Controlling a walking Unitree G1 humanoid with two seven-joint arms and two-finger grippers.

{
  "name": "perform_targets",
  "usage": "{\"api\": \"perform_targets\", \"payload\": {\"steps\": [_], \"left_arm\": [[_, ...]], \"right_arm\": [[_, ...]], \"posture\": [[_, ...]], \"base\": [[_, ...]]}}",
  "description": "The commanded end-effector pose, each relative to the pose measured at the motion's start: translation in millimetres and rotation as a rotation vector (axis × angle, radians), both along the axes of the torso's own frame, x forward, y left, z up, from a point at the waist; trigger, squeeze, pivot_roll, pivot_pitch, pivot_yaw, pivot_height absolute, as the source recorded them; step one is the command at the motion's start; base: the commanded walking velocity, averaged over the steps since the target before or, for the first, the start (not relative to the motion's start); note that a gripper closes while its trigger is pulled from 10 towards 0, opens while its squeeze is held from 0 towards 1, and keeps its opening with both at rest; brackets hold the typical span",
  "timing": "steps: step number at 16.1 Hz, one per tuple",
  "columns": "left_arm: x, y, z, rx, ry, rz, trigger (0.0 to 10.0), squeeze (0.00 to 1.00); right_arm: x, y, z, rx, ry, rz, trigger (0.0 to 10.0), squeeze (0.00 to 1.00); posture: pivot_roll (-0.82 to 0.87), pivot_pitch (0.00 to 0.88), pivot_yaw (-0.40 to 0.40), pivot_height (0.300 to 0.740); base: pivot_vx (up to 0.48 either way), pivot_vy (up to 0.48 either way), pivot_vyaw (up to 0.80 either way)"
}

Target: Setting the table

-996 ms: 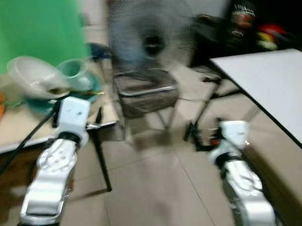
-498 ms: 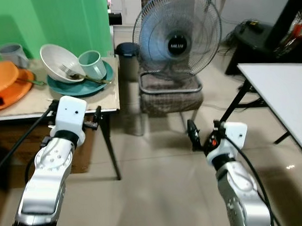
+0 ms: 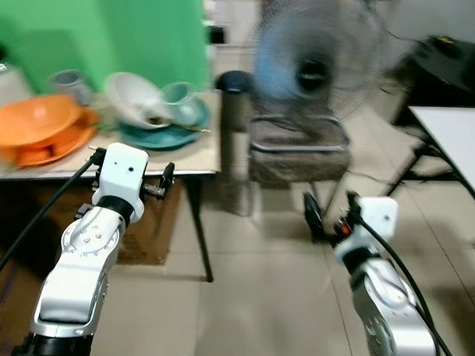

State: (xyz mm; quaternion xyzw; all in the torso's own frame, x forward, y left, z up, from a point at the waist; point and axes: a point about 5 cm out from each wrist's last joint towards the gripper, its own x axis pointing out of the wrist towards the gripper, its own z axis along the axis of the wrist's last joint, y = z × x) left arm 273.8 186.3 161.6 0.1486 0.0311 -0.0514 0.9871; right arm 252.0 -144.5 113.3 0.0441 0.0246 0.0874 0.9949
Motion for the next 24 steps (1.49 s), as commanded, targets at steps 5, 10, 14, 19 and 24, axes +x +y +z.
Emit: {"api": "perform_targets", "payload": {"steps": [5, 10, 14, 19, 24], "left_arm": [[-5.8, 4.2, 2, 0.03, -0.005, 0.014, 10.0, 0.0], [-9.2, 3.5, 3, 0.042, -0.006, 0.017, 10.0, 0.0], [-9.8, 0.5, 3, 0.042, -0.009, 0.01, 10.0, 0.0], [-12.3, -7.1, 2, 0.059, -0.004, -0.064, 10.0, 0.0], [-15.1, -19.1, 0, 0.055, 0.014, -0.212, 10.0, 0.0]], "right_arm": [[9.7, 6.1, 2, 0.033, -0.008, 0.005, 10.0, 0.0], [17.6, 4.6, 10, 0.021, -0.053, -0.022, 10.0, 0.0], [19.1, 7.2, 11, 0.029, -0.055, 0.015, 10.0, 0.0], [24.5, 9.8, 12, 0.038, -0.041, 0.046, 10.0, 0.0], [32.8, 3.6, 15, 0.002, -0.033, 0.065, 10.0, 0.0]], "posture": [[0.07, 0.015, 0.028, 0.74], [0.07, 0.022, 0.015, 0.74], [0.07, 0.02, 0.002, 0.74], [0.06, 0.005, -0.02, 0.74], [0.05, 0.0, -0.047, 0.74]], "base": [[0.323, 0.0, 0.48], [0.302, 0.0, 0.26], [0.299, 0.0, 0.8], [0.288, 0.0, 0.16], [0.28, 0.0, 0.0]]}}
